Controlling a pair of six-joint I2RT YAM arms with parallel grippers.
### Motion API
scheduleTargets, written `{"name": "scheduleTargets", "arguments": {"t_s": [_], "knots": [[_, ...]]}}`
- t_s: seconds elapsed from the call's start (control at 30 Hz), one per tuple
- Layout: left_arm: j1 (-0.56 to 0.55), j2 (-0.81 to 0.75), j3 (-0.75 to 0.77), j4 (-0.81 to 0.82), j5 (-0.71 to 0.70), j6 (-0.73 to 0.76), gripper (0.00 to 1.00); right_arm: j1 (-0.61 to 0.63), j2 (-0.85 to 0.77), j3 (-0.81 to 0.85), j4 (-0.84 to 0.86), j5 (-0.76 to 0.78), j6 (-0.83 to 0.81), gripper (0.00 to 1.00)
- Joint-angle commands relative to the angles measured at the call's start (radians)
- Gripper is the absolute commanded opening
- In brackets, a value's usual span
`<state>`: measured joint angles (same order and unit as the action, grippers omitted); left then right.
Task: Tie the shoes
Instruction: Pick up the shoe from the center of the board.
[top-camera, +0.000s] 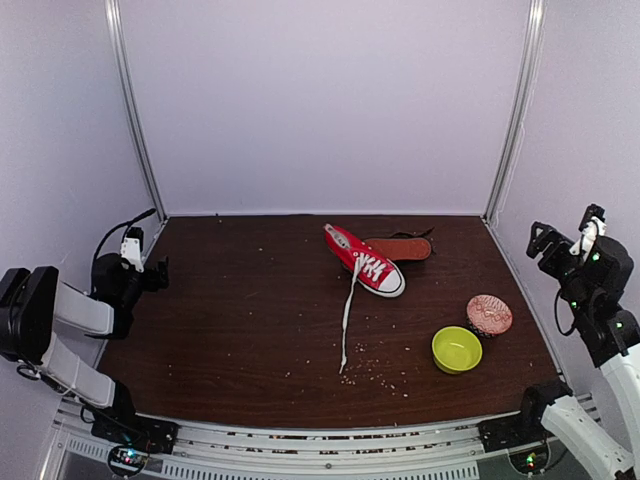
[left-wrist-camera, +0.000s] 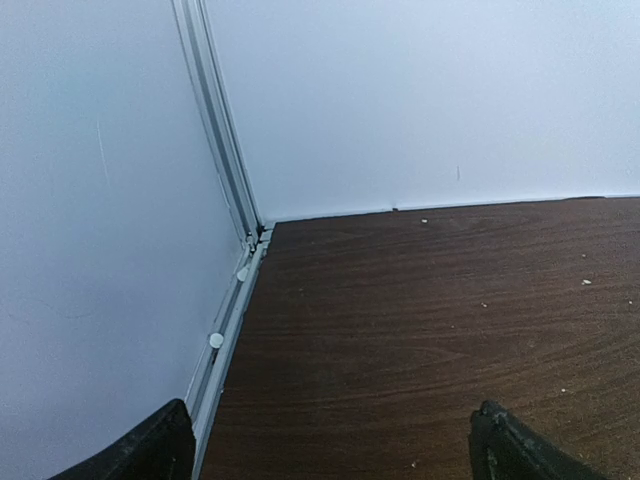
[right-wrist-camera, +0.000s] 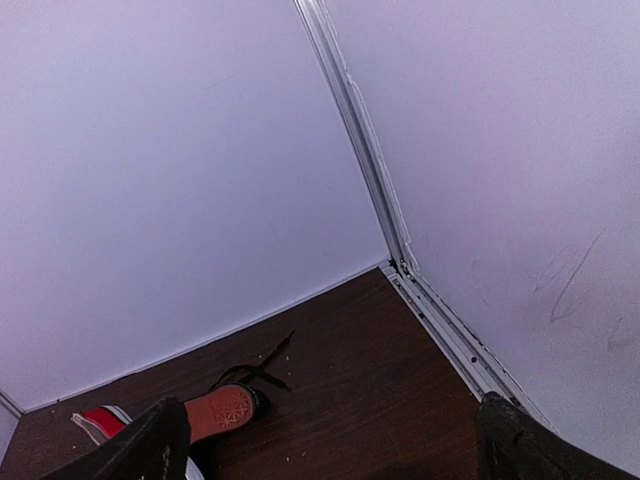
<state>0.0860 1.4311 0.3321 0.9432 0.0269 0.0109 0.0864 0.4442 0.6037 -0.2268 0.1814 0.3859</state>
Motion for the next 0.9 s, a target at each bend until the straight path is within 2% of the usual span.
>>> {"name": "scheduleTargets", "arguments": {"t_s": [0.0, 0.07, 0.17, 0.3, 0.43, 0.53, 0.63, 0.7, 0.8, 0.83, 0.87], "knots": [[0.004, -0.007, 0.003, 0.061, 0.011, 0.014, 0.98, -0.005, 0.005, 0.026, -0.106, -0.016, 0.030, 0.99], [0.004, -0.006, 0.002, 0.062, 0.011, 0.013, 0.98, -0.005, -0.012, 0.010, -0.091, -0.001, 0.050, 1.00], [0.004, -0.006, 0.002, 0.062, 0.010, 0.013, 0.98, -0.005, -0.002, -0.022, 0.000, -0.106, 0.041, 1.00], [0.004, -0.006, 0.004, 0.058, 0.009, 0.014, 0.98, 0.009, 0.166, 0.090, -0.101, -0.258, 0.024, 1.00], [0.004, -0.024, -0.006, 0.064, 0.013, 0.017, 0.98, 0.120, 0.307, 0.199, -0.217, -0.204, -0.018, 1.00], [0.004, -0.135, -0.019, -0.011, -0.101, -0.033, 0.98, 0.215, 0.392, 0.229, -0.238, -0.183, -0.024, 0.99], [0.004, -0.350, -0.016, -0.206, -0.147, -0.100, 0.98, 0.333, 0.482, 0.247, -0.217, -0.119, -0.036, 1.00], [0.004, -0.511, 0.033, -0.433, -0.156, -0.181, 0.98, 0.380, 0.563, 0.266, -0.193, -0.122, -0.039, 1.00], [0.009, -0.682, 0.235, -0.923, -0.312, -0.393, 0.98, 0.397, 0.712, 0.329, -0.178, -0.218, -0.006, 1.00], [0.010, -0.718, 0.346, -1.154, -0.374, -0.500, 0.98, 0.399, 0.774, 0.353, -0.173, -0.251, 0.002, 1.00], [0.012, -0.731, 0.417, -1.290, -0.410, -0.530, 0.98, 0.403, 0.814, 0.371, -0.162, -0.275, 0.008, 1.00]]}}
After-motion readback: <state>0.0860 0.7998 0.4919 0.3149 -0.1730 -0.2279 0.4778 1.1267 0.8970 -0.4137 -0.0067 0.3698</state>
